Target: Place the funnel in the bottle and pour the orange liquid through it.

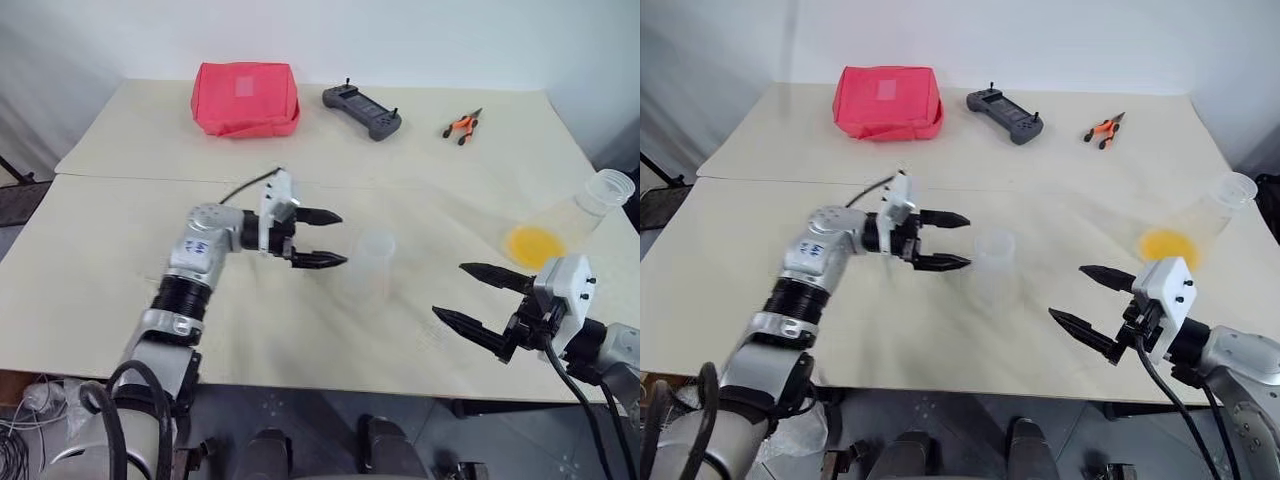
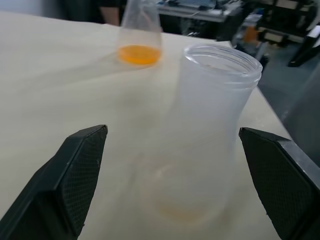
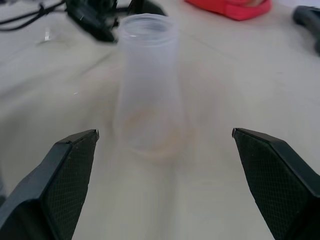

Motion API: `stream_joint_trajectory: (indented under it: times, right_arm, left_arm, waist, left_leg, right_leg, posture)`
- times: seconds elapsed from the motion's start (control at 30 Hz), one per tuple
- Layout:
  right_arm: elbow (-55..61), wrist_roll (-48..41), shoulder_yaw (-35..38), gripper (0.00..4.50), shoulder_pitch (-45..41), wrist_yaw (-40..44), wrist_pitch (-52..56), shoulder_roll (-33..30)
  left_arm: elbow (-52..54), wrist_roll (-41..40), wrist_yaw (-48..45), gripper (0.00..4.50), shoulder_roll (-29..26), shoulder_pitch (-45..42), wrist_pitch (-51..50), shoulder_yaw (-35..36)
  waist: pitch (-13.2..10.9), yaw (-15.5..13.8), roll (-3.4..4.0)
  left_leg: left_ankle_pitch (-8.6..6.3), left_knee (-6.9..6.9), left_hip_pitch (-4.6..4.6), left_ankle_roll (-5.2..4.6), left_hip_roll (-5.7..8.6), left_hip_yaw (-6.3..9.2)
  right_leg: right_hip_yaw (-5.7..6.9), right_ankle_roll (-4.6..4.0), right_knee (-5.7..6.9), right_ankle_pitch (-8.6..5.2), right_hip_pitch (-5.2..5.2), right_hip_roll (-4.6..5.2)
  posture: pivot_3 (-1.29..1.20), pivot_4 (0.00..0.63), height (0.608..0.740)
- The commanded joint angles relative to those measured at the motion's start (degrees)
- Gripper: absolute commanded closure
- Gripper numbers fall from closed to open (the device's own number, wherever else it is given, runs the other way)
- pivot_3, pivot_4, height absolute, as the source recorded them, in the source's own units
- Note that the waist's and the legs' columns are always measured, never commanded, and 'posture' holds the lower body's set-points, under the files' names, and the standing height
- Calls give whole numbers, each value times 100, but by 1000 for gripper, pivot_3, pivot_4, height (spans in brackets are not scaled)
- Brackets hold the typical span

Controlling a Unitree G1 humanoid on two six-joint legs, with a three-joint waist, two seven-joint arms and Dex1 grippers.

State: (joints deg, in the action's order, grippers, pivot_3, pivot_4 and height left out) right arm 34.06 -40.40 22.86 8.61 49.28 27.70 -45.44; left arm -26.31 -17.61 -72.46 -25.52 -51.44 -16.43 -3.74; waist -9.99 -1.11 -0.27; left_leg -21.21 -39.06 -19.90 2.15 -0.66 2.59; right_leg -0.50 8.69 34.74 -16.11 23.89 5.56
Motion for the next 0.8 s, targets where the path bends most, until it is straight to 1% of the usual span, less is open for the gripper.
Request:
stream_joint_trajectory:
  times: [0.03, 0.13, 0.17, 0.3, 0.43, 0.57, 0.67, 0.8]
  right_arm:
    - [51, -109, 29, 0, -89, 290, -131, -122]
    - [-7, -166, -57, 0, -242, 473, -199, -74]
    - [-18, -225, -102, 0, -322, 531, -185, -59]
    - [-80, -385, -222, 0, -541, 702, -150, -67]
    - [11, -667, -436, 0, -705, 899, -64, -37]
    - [21, -768, -758, 0, -864, 931, 4, 40]
    - [0, -809, -1077, 0, -1002, 959, 31, 165]
    - [-101, -844, -1395, 0, -1147, 1180, 15, 246]
  left_arm:
    - [871, -248, 269, 16, -480, 274, -499, 452]
    - [1736, -355, 750, 16, -872, 885, -935, 876]
    - [2165, -414, 978, 16, -1003, 1235, -1114, 1111]
    - [3483, -732, 1741, 16, -1208, 2358, -1726, 1850]
    - [4684, -966, 2551, 16, -1103, 3663, -2029, 2808]
    - [5255, -1002, 3143, 16, -959, 4431, -1972, 3398]
    - [5780, -918, 3797, 16, -787, 5052, -2204, 3859]
    - [6628, -934, 4188, 16, -631, 6187, -2621, 4286]
  waist:
    - [0, 0, 1]
    - [0, 7, 2]
    - [0, 19, 1]
    - [-2, 19, -1]
    - [-2, -17, -1]
    - [-2, -26, -1]
    - [-2, -19, -1]
    - [-2, 8, -1]
  left_leg:
    - [0, 0, 0, 0, 0, 1]
    - [-1, 0, 2, -2, -1, 1]
    - [-1, 0, 2, -2, -1, 1]
    - [-1, 0, 0, -2, -6, 7]
    - [-2, -1, -2, -1, -5, 11]
    - [-4, -1, 0, 2, -4, 11]
    - [-5, -1, 2, 5, -4, 11]
    - [-9, 0, 5, 9, -5, 7]
  right_leg:
    - [0, 0, 1, 0, 0, 0]
    - [-2, 0, 1, 0, -1, 2]
    - [-4, 0, 1, 0, -1, 2]
    - [-3, -1, 3, 0, 1, 3]
    - [-2, -2, 1, -1, 0, 8]
    - [-2, -3, -1, -1, -1, 9]
    - [-2, -4, -1, -1, -2, 9]
    - [-4, -7, -3, -3, -1, 8]
  posture:
    - [0, 150, 740]
    - [0, 150, 740]
    - [0, 150, 740]
    - [0, 150, 740]
    - [0, 150, 740]
    - [0, 150, 740]
    - [0, 150, 740]
    - [0, 150, 740]
